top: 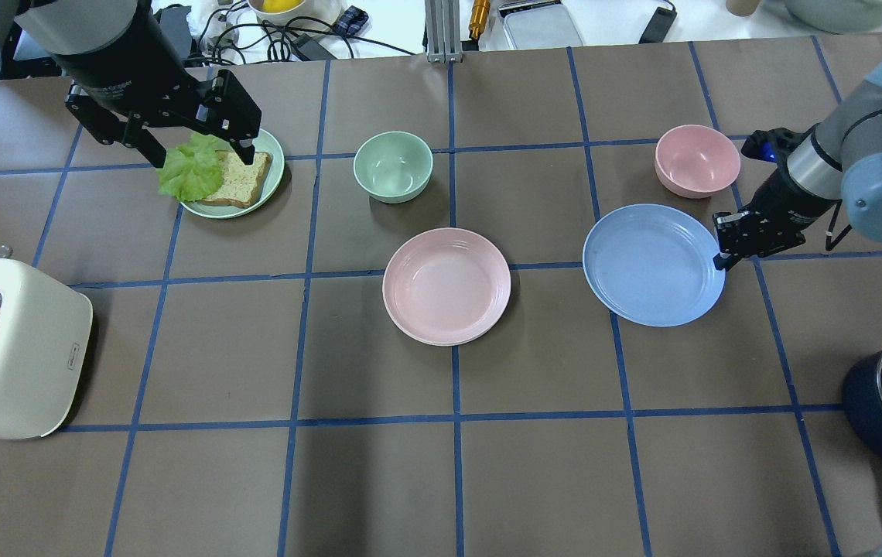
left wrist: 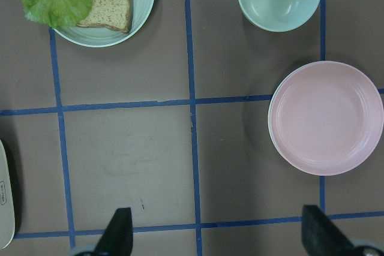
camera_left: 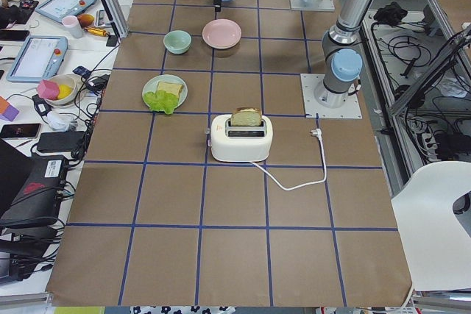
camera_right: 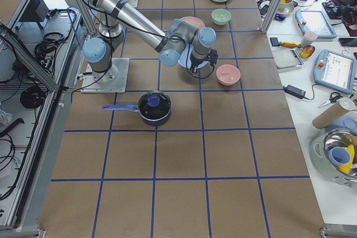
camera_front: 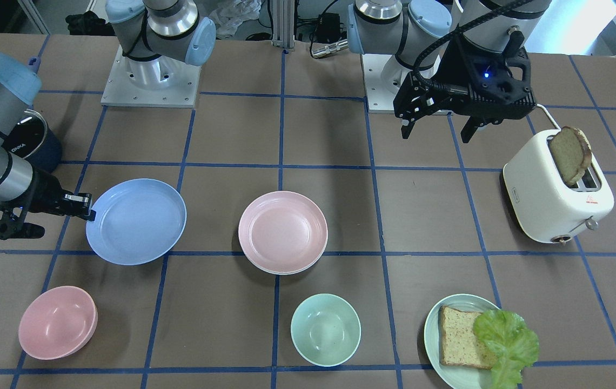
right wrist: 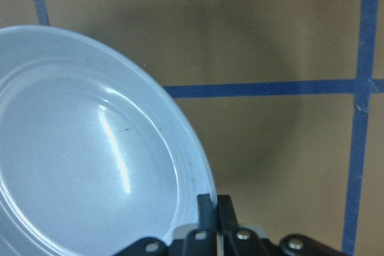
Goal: Stack three plates with pink and blue
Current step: 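Grasp the light blue plate rim with the right gripper and lift, then carry the light blue plate over the pink plate stack with the right gripper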
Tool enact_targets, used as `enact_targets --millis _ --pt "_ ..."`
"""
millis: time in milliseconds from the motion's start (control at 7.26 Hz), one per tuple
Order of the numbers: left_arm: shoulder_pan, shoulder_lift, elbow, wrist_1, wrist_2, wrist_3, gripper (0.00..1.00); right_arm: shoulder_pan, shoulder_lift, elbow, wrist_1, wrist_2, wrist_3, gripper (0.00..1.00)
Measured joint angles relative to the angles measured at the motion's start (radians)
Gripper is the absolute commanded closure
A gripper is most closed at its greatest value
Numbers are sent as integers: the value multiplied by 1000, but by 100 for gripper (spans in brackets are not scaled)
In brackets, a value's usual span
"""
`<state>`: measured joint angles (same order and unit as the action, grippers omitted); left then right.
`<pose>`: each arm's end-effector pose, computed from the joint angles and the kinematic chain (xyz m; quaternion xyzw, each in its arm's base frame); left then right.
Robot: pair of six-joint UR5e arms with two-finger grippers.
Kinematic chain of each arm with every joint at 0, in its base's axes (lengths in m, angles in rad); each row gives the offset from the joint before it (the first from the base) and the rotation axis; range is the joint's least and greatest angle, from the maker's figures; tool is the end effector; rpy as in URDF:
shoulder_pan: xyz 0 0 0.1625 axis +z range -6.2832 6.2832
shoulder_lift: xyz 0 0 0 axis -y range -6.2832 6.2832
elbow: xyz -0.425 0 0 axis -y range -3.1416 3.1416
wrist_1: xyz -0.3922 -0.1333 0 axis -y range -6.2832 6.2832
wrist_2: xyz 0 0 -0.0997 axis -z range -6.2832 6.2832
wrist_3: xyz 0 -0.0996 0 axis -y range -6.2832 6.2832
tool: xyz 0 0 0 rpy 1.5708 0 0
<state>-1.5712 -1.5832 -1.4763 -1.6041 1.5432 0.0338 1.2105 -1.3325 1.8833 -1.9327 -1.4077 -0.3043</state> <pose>-0.1363 -0.5005 0.5250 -0.0174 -0.9995 0.0246 0.0134 -0.0413 -0.5337 0.2550 0.0355 0.9916 0.0624 0.1073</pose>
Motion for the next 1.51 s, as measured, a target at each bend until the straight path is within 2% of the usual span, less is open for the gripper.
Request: enact_targets --millis 551,826,1514 --pt "8 0 1 2 -1 2 0 125 -2 -71 2 57 204 100" --pt "11 5 1 2 1 1 0 227 -2 -103 0 59 327 100" --pt "14 6 1 1 0 0 0 391 2 -109 -38 44 455 100"
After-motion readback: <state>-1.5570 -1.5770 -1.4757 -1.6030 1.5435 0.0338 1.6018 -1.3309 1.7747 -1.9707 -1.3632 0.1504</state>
